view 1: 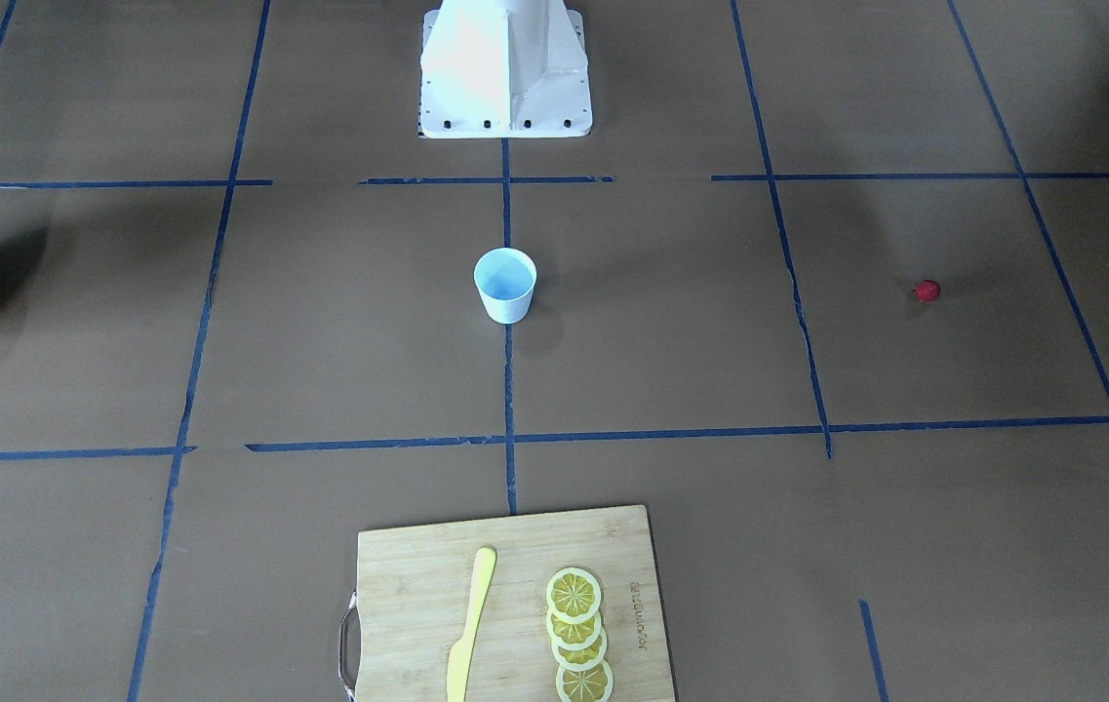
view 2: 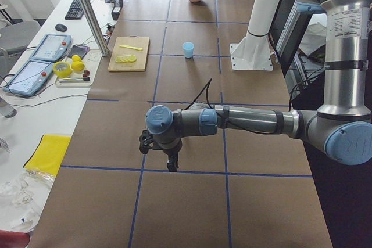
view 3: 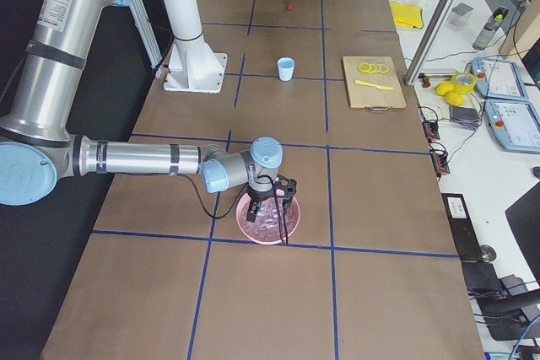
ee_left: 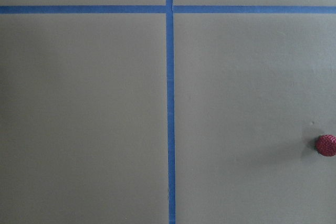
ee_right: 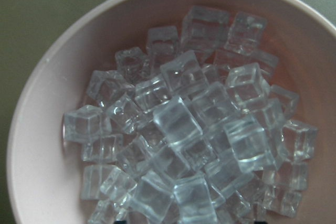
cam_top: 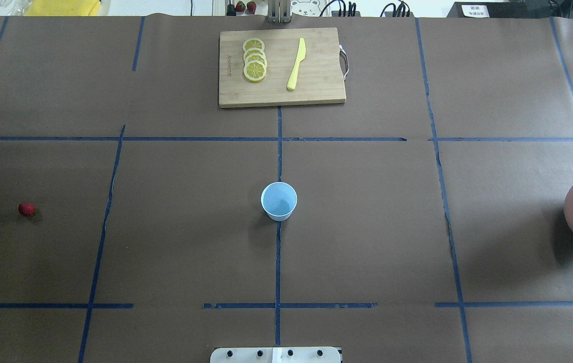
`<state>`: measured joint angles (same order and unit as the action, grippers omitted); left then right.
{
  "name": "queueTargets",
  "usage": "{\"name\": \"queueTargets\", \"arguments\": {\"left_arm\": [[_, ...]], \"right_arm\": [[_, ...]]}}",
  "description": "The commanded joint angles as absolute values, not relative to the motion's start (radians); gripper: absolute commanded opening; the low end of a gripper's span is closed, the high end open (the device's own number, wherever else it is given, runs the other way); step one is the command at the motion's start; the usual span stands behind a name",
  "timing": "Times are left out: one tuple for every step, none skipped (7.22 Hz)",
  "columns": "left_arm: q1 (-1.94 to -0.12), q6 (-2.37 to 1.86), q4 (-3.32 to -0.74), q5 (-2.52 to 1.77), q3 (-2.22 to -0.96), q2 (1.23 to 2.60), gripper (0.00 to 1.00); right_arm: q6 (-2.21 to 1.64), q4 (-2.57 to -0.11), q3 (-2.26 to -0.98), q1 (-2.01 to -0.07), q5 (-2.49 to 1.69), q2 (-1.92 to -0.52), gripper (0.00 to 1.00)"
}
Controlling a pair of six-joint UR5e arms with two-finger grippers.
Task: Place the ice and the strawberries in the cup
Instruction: 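Lower the right gripper into the pink bowl and grasp an ice cube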
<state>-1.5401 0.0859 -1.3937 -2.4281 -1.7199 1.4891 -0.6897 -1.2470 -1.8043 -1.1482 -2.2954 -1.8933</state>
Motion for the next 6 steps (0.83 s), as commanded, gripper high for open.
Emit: {"name": "queueTargets", "arguments": {"left_arm": [[-1.54,0.086,-1.394,-2.43,-1.721,1.488,1.0],[-1.54,0.086,-1.394,-2.44,-1.721,1.489,1.0],[-1.54,0.086,-1.394,-2.451,-1.721,1.488,1.0],[-1.54,0.086,-1.394,-2.451,-1.721,1.488,1.0],[-1.54,0.086,-1.396,-2.451,-1.721,1.483,1.0],[-1.54,0.086,-1.396,-2.451,-1.721,1.483,1.0]], "right_arm": [[-0.689,-1.236,-1.796,-1.147,-2.292,-1.891,0.68],[-0.69,-1.23,-1.796,-1.147,-2.286,-1.89,0.63],[-0.69,-1.232,-1.796,-1.147,-2.284,-1.878,0.63],[-0.69,-1.23,-1.793,-1.147,-2.275,-1.878,0.64],[-0.69,-1.23,-1.793,-1.147,-2.273,-1.876,0.64],[-0.69,-1.23,-1.795,-1.147,-2.267,-1.876,0.64]]}}
